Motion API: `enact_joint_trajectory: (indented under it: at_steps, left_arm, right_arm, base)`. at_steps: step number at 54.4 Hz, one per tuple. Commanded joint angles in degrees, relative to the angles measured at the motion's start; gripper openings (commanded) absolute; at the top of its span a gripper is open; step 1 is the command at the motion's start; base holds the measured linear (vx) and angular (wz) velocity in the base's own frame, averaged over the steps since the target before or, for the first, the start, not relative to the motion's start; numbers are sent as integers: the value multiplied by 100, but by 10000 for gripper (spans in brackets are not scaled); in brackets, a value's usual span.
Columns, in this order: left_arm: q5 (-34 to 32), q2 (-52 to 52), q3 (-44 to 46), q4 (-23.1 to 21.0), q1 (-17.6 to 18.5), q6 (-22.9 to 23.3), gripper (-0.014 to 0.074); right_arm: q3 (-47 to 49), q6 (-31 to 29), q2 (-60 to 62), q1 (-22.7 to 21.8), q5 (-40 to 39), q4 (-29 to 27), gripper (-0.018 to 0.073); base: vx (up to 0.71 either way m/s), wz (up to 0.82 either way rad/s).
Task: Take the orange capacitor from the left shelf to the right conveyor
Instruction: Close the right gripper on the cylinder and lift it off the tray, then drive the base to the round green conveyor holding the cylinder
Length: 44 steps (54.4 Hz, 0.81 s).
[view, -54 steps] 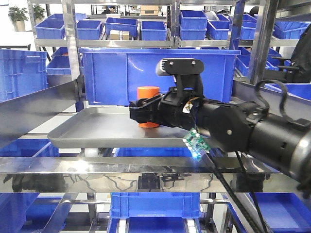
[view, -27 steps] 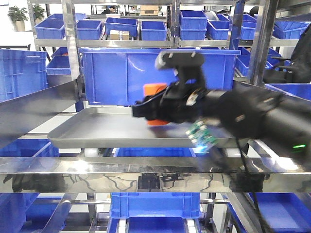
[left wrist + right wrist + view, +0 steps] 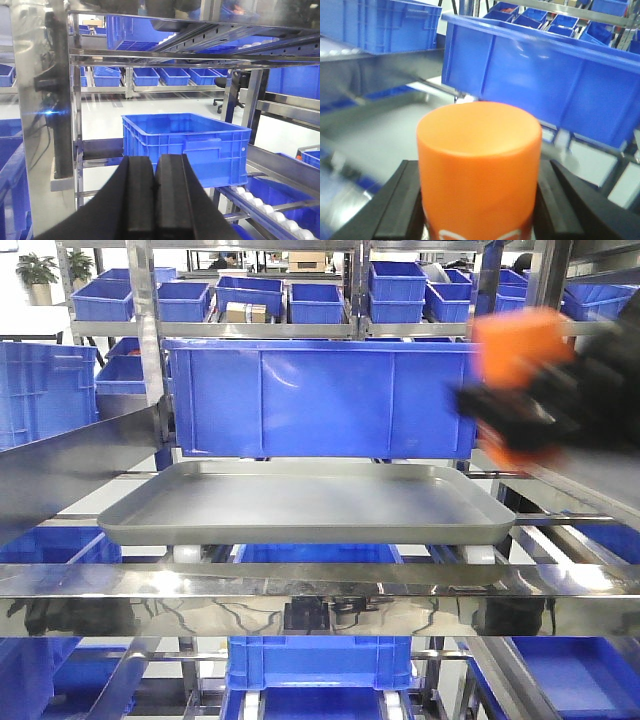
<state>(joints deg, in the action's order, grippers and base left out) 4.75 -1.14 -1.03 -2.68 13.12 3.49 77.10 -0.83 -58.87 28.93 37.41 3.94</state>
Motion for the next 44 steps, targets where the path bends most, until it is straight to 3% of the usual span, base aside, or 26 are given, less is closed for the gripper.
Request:
enact_joint_trajectory:
  at_steps: [1,9,19,44]
  left_arm:
    - [-475,-22,171,-27,44,32,-6]
    - [-475,-22,171,-27,44,32,-6]
    - [-475,-22,171,-27,44,32,-6]
    - [-475,-22,171,-27,44,32,-6]
  right_arm:
    - [-974,203,928,-22,-1145,84,-8]
    - [-2799,469,2271,-22,-2291,84,-8]
    - [-4254,695,3418,-22,-2615,84,-8]
    - [-4537,695,3690,-22,-2588,84,-8]
  base:
    - [0,0]
    - [0,0]
    - [0,0]
    - [0,0]
